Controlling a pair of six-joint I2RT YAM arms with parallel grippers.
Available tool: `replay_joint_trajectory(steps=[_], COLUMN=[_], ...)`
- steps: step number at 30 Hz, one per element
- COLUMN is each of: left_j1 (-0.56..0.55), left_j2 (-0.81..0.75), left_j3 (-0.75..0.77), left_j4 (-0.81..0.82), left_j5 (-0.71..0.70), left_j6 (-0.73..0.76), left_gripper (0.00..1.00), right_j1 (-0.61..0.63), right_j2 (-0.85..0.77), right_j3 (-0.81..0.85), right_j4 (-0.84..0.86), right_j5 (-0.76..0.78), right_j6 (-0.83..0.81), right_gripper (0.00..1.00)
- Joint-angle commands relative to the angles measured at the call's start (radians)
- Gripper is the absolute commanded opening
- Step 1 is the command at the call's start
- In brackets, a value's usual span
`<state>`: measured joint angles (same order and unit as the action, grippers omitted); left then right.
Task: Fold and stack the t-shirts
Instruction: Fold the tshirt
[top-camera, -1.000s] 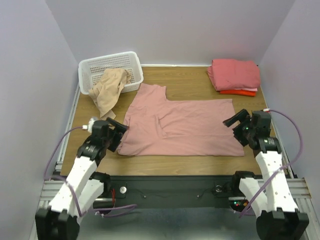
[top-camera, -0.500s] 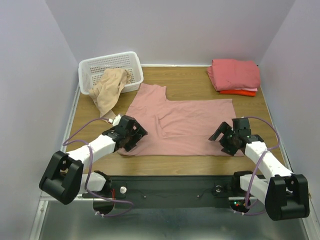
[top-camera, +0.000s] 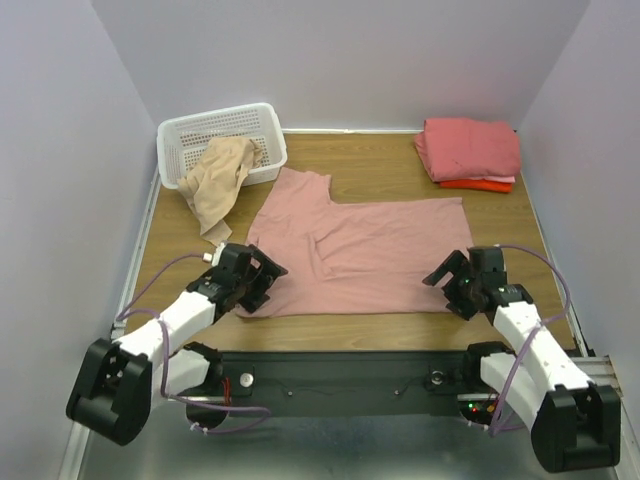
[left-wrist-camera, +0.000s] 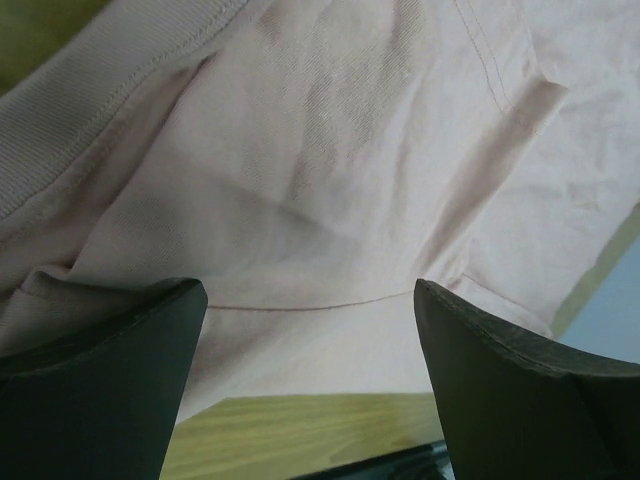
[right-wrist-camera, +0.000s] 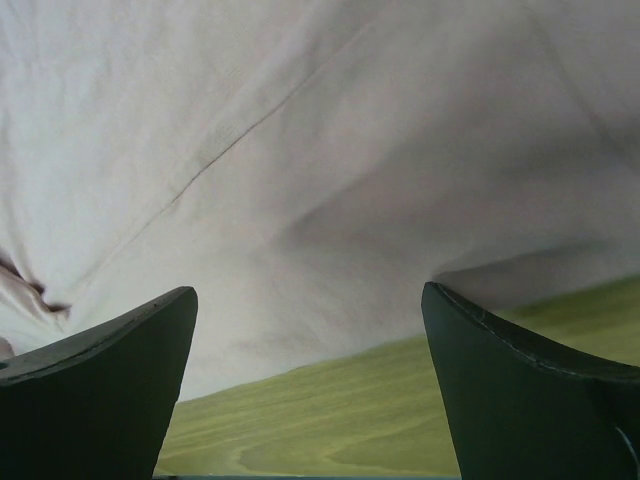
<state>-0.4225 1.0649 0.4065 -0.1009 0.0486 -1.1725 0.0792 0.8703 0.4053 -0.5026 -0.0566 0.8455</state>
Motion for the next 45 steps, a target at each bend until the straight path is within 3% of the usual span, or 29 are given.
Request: replay_joint_trajectory(steps=[1,2,8,14,16,19,24,25,30,31,35,37,41,45], left_j1=[-0.010,-0.010,-0.012,-0.012,-0.016,-0.051,-0.096,-0.099,-0.099,-0.099,-0.096,-0.094,-0.087,-0.075], left_j2=[-0.103,-0.162,-0.322,-0.294,-0.249,-0.093,0.347,0.413,0.859,0.923,1.254,1.300,1.287,1.356], left_j3=[-0.071,-0.066,0.006,0.130,0.236,0.421,0.797,0.950,1.403,1.563,1.983,2.060,1.898,1.936], left_j4=[-0.221,-0.305,-0.451,-0.399,-0.373,-0.321,-0.301,-0.315,-0.336,-0.356,-0.548,-0.534,-0.363,-0.341], left_j5=[-0.024,-0.041,-0.135,-0.130,-0.148,-0.223,-0.337,-0.358,-0.403,-0.406,-0.545,-0.559,-0.521,-0.509], left_j6=[-0.127,-0.145,-0.150,-0.024,0.037,0.154,0.348,0.412,0.729,0.778,0.846,0.866,0.875,0.855], left_gripper=[0.98,0.98,0.98,0.99,0.99,0.99,0.98,0.98,0.96,0.95,0.94,0.94,0.94,0.94], right_j1=[0.001,-0.001,-0.001,-0.001,-0.001,-0.001,0.001,-0.001,-0.001,-0.001,-0.001,-0.002,-0.002,-0.002], right_j2=[-0.108,-0.126,-0.194,-0.180,-0.131,-0.055,0.074,0.113,0.180,0.188,0.217,0.233,0.251,0.268], right_j3=[0.020,0.026,0.059,0.208,0.268,0.365,0.435,0.461,0.478,0.475,0.472,0.474,0.469,0.457], right_j4=[-0.131,-0.151,-0.243,-0.249,-0.246,-0.219,-0.139,-0.129,-0.105,-0.097,-0.085,-0.079,-0.067,-0.060], right_j5=[0.075,0.096,0.098,0.164,0.199,0.253,0.218,0.218,0.244,0.248,0.273,0.278,0.278,0.271], right_j6=[0.079,0.084,0.095,0.012,-0.057,-0.111,-0.170,-0.184,-0.206,-0.206,-0.210,-0.215,-0.217,-0.224], right_gripper=[1.00,1.00,1.00,1.00,1.00,1.00,1.00,1.00,1.00,1.00,1.00,1.00,1.00,1.00])
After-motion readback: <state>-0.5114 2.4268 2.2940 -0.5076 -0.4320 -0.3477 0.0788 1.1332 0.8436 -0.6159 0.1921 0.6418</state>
